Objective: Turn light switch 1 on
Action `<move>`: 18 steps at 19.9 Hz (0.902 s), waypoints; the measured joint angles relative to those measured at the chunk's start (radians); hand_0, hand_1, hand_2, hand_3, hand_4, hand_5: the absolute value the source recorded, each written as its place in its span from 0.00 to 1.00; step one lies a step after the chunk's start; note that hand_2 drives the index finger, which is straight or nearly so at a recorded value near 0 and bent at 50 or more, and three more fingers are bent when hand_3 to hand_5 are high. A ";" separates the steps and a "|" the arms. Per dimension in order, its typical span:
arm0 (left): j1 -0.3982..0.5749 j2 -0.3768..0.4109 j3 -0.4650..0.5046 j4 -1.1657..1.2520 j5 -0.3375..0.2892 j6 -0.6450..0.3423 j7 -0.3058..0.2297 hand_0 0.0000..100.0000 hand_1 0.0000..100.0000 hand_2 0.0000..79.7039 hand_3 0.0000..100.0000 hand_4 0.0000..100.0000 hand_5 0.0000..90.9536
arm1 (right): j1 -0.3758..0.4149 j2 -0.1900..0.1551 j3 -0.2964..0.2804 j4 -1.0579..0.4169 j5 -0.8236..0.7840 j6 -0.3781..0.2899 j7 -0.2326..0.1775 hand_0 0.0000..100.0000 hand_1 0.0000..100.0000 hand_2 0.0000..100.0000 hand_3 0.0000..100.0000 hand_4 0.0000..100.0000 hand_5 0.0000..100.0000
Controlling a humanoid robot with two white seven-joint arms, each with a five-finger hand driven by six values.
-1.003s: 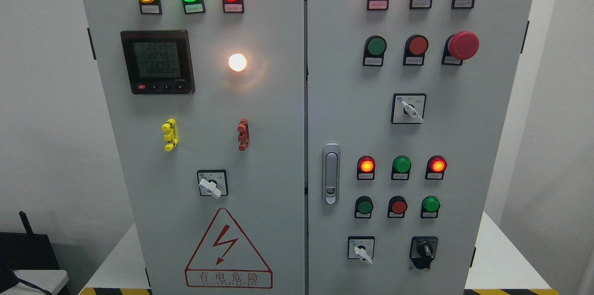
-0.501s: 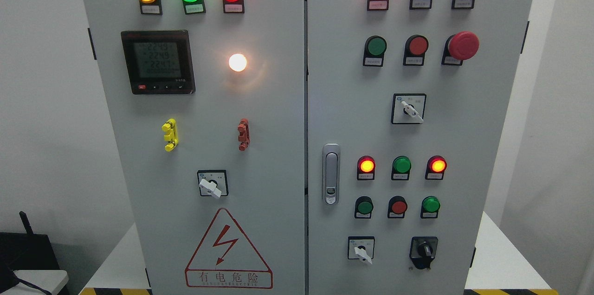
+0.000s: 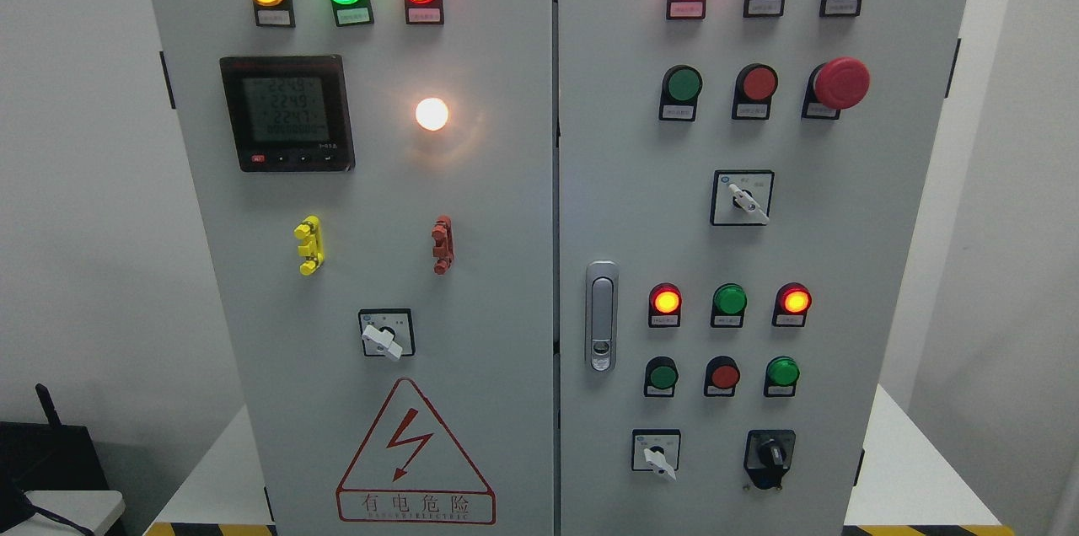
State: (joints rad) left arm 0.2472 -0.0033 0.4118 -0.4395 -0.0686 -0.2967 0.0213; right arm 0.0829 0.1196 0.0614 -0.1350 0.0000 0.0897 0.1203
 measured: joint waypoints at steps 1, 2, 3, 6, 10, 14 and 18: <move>-0.009 0.000 -0.024 0.032 0.000 0.033 -0.008 0.48 0.08 0.00 0.00 0.07 0.00 | 0.000 0.000 0.000 0.000 0.000 0.000 0.000 0.12 0.39 0.00 0.00 0.00 0.00; -0.019 0.001 -0.046 0.058 0.000 0.064 -0.016 0.49 0.06 0.00 0.00 0.07 0.00 | 0.000 0.000 0.000 0.000 0.000 0.000 0.000 0.12 0.39 0.00 0.00 0.00 0.00; -0.028 0.001 -0.072 0.086 0.000 0.093 -0.019 0.49 0.05 0.00 0.00 0.07 0.00 | 0.000 0.000 0.000 0.000 0.000 0.000 0.000 0.12 0.39 0.00 0.00 0.00 0.00; -0.053 0.001 -0.136 0.149 -0.001 0.159 -0.024 0.49 0.03 0.00 0.00 0.05 0.00 | 0.000 0.000 0.000 0.000 0.000 0.000 0.000 0.12 0.39 0.00 0.00 0.00 0.00; -0.081 0.002 -0.203 0.211 -0.001 0.212 -0.012 0.49 0.01 0.00 0.00 0.02 0.00 | 0.000 0.000 0.000 0.000 0.000 0.000 0.000 0.12 0.39 0.00 0.00 0.00 0.00; -0.096 0.002 -0.248 0.255 -0.001 0.230 -0.006 0.49 0.00 0.00 0.00 0.02 0.00 | 0.000 0.000 0.000 0.000 0.000 0.000 0.000 0.12 0.39 0.00 0.00 0.00 0.00; -0.105 0.003 -0.279 0.285 -0.001 0.235 -0.005 0.48 0.00 0.00 0.00 0.02 0.00 | 0.000 0.000 0.000 0.000 0.000 0.000 0.000 0.12 0.39 0.00 0.00 0.00 0.00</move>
State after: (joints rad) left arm 0.1425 -0.0006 0.1330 -0.1546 -0.0693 -0.0620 0.0161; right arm 0.0829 0.1197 0.0614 -0.1350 0.0000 0.0897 0.1203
